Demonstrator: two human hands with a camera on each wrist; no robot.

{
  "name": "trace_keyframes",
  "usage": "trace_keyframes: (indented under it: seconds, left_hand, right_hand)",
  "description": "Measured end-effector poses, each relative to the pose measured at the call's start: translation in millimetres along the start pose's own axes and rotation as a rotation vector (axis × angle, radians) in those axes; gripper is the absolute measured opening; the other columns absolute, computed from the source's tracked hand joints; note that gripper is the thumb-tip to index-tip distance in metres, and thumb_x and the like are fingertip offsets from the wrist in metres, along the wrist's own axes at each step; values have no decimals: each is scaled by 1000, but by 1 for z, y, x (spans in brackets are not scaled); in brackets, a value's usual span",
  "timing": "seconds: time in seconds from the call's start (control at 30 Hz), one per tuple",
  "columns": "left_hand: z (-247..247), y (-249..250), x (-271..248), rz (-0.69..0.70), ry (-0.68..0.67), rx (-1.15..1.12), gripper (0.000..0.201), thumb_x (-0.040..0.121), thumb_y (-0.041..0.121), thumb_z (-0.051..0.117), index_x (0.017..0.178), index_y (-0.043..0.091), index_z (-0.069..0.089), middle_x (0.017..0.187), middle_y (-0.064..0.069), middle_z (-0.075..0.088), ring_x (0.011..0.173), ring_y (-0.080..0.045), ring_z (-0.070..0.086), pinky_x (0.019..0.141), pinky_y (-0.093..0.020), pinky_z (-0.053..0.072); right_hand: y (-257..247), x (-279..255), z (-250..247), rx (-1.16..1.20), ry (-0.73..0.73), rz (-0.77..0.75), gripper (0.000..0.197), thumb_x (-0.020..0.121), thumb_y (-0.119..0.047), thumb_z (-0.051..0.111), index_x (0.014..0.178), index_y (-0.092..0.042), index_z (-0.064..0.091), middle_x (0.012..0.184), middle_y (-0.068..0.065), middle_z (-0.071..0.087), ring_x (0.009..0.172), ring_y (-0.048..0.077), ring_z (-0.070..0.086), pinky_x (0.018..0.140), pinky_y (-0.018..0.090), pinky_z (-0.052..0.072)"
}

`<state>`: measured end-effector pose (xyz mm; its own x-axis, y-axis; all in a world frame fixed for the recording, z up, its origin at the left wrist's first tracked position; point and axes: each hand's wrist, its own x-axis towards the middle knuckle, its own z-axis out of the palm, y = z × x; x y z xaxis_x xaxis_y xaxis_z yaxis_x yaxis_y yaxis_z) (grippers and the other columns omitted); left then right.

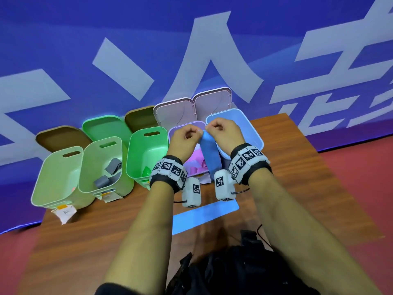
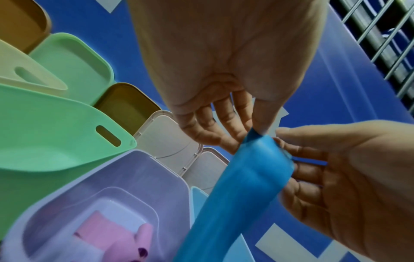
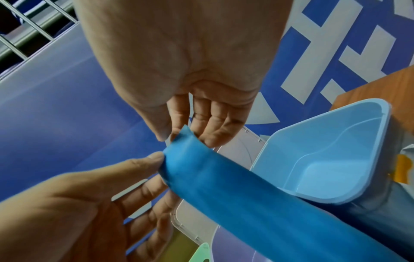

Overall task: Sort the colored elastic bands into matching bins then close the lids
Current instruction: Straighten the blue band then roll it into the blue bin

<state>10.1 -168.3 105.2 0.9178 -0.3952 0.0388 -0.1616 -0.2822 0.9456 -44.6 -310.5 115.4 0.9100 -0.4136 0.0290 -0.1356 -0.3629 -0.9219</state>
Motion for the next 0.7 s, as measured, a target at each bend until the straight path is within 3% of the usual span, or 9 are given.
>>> trace_keyframes:
  seconds: [0.2, 0.37, 0.5, 0.7]
  left_hand:
    - [-2, 3, -9, 30, 38, -68, 6, 94, 6, 60, 89, 8, 64, 77, -2, 63, 66, -4, 57, 65, -11, 45]
    - [-5, 13, -9, 17, 25, -99, 17, 98, 18, 57, 83, 19, 64, 76, 3, 64, 65, -6, 57, 66, -19, 48]
    - [-8, 21, -7, 41, 33, -116, 19, 98, 15, 57, 81, 20, 64, 70, 5, 63, 60, -5, 55, 61, -15, 46]
    - [-10, 24, -2, 12, 17, -113, 18, 98, 13, 57, 83, 18, 65, 76, 3, 65, 62, -4, 57, 62, -17, 46]
  right_hand:
    - [7, -7, 5, 17, -3, 16, 18, 95, -32, 61, 86, -17, 67, 82, 0, 66, 79, 17, 59, 68, 23, 44]
    - [-2, -4, 5, 122, 44, -20, 14, 89, -24, 68, 76, -26, 67, 80, 4, 69, 82, 25, 65, 79, 39, 55]
    - [-8, -2, 7, 178, 41, -27, 11, 84, -24, 69, 73, -27, 69, 82, 7, 71, 86, 27, 67, 87, 47, 55]
    - [-15, -1, 2, 221, 3, -50, 16, 85, -15, 68, 75, -27, 70, 86, 7, 72, 82, 19, 65, 88, 42, 55]
